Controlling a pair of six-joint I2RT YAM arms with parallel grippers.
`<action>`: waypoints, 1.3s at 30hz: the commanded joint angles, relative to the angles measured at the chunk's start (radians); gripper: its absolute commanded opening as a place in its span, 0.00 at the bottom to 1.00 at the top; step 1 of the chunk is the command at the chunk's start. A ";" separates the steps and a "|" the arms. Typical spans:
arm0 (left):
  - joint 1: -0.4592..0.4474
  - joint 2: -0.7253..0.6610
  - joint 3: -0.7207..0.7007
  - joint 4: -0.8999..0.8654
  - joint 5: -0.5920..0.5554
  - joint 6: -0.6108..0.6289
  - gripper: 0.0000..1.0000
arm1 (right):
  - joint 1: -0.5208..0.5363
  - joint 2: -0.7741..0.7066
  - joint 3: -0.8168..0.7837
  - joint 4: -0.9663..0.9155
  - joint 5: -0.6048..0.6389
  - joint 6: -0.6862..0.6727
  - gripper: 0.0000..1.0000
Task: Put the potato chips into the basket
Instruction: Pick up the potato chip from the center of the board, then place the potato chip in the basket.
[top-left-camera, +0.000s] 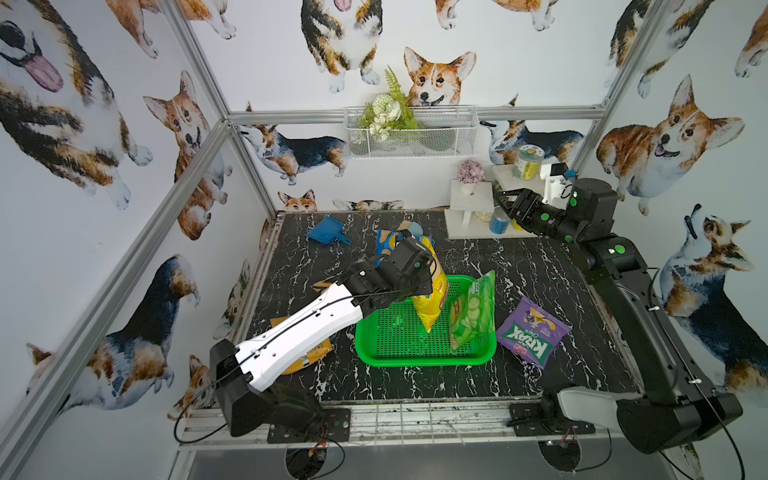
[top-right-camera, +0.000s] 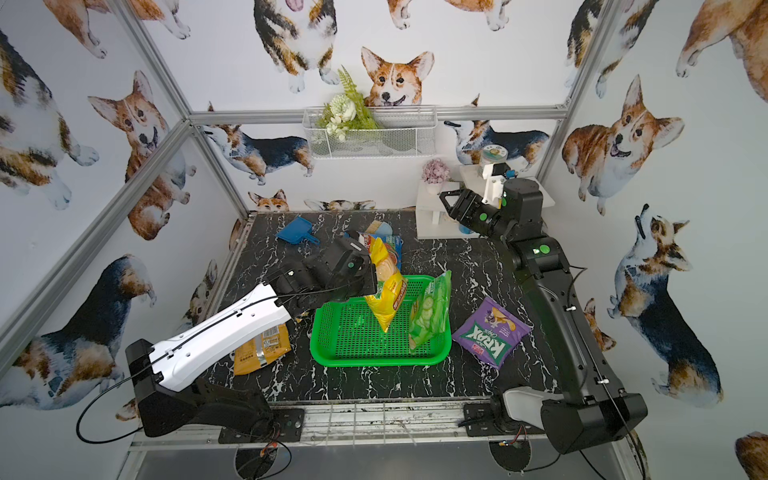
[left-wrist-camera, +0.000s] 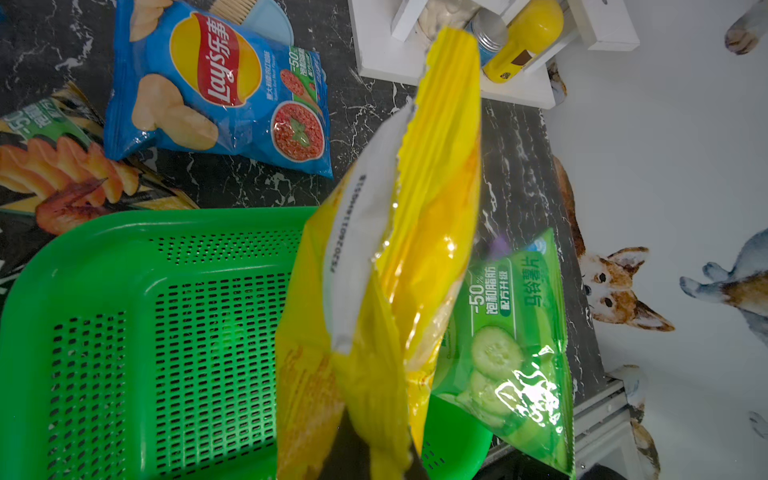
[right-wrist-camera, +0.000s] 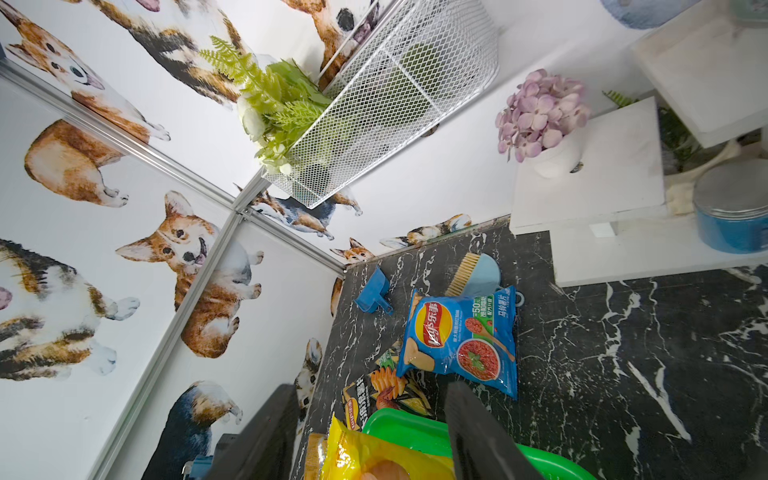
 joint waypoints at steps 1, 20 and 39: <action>-0.025 0.013 0.014 0.000 0.004 -0.092 0.00 | 0.001 -0.023 -0.024 -0.041 0.047 -0.029 0.62; -0.112 0.220 0.071 0.054 0.034 -0.139 0.13 | 0.001 -0.145 -0.125 -0.108 0.092 -0.046 0.62; -0.111 0.220 0.122 0.023 0.030 -0.096 0.73 | -0.025 -0.172 -0.174 -0.133 0.114 -0.084 0.62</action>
